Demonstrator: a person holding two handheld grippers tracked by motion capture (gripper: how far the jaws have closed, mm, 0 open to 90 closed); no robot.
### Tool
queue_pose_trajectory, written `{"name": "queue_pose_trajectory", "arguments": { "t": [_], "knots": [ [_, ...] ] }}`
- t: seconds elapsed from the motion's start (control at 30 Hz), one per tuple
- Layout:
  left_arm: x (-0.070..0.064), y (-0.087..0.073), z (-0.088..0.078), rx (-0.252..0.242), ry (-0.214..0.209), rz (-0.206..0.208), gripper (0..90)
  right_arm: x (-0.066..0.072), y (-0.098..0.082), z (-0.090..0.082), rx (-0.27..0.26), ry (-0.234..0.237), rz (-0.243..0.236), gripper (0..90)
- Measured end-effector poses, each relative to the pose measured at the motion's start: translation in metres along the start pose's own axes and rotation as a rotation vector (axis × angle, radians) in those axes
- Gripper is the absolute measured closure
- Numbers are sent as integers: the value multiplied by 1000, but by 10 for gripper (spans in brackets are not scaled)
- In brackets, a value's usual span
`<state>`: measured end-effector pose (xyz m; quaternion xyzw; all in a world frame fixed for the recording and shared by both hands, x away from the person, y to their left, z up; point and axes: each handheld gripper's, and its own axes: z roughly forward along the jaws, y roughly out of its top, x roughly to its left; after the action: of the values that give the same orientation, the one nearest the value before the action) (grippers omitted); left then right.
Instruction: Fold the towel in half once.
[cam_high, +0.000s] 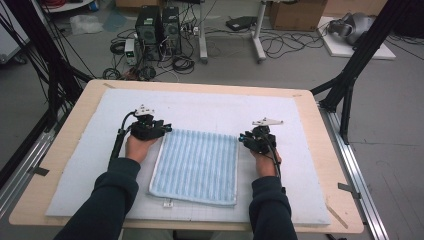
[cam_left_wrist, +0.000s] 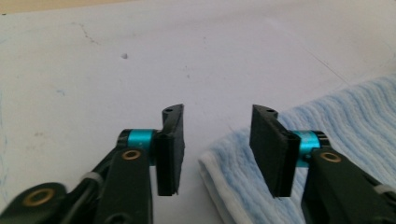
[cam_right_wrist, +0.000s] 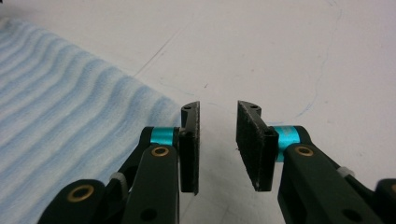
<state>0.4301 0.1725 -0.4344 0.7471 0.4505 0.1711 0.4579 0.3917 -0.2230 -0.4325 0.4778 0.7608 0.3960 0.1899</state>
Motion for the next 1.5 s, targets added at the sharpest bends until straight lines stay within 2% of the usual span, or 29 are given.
{"name": "queue_pose_trajectory", "arguments": {
  "t": [0.07,0.13,0.23,0.3,0.33,0.37,0.4,0.43,0.47,0.5,0.57,0.6,0.7,0.73,0.87,0.93,0.97,1.0,1.07,1.1,1.17,1.2,1.3,1.33,1.37,1.4,1.5],
  "knots": [
    [1,8,5,-7,-22,11,524,-1,3,5,12,5,5,693],
    [2,14,11,21,-22,43,487,0,6,10,14,25,4,673],
    [7,11,22,91,-27,40,452,5,9,17,16,72,-14,654],
    [10,5,29,145,-9,18,453,8,8,24,55,89,-40,636],
    [10,4,29,130,-9,27,449,8,7,28,84,87,-55,638],
    [9,4,28,136,7,42,484,8,6,31,97,83,-54,648],
    [9,4,26,143,16,59,540,7,6,31,89,87,-51,699],
    [9,4,24,155,27,77,666,6,6,31,92,100,-49,788],
    [10,3,22,163,32,77,848,8,7,31,94,116,-66,845],
    [11,2,20,162,26,64,895,10,8,32,98,109,-94,859],
    [11,-1,16,164,28,60,897,11,11,33,104,91,-109,868],
    [11,-1,14,172,29,62,898,10,12,34,102,80,-110,868],
    [11,-8,6,147,33,39,899,7,16,39,87,41,-114,870],
    [12,-10,4,136,37,30,899,5,17,41,89,41,-97,870],
    [17,-16,-3,115,42,5,899,6,20,47,66,5,-106,869],
    [20,-18,-6,82,28,-22,895,7,20,47,61,-1,-82,811],
    [21,-18,-8,50,20,-31,883,7,20,45,53,-14,-72,705],
    [21,-18,-11,25,10,-37,783,7,21,42,39,-34,-50,587],
    [20,-16,-15,-14,-32,-45,668,5,24,32,1,-60,-24,469],
    [18,-15,-19,-30,-55,-44,592,5,25,26,-13,-69,-19,436],
    [12,-14,-27,-94,-117,-48,536,5,24,13,-43,-63,-17,385],
    [8,-14,-32,-111,-136,-38,483,6,23,6,-53,-58,-18,363],
    [-1,-17,-45,-156,-203,-37,347,9,14,-14,-85,-38,-52,286],
    [-2,-19,-47,-161,-202,-33,285,9,10,-22,-74,-35,-69,256],
    [-3,-22,-51,-179,-203,-37,228,10,7,-27,-79,-29,-74,247],
    [-3,-24,-54,-194,-222,-37,184,10,3,-34,-99,-20,-82,233],
    [-2,-30,-64,-215,-233,-24,177,12,-10,-54,-130,2,-110,198]
  ]
}}
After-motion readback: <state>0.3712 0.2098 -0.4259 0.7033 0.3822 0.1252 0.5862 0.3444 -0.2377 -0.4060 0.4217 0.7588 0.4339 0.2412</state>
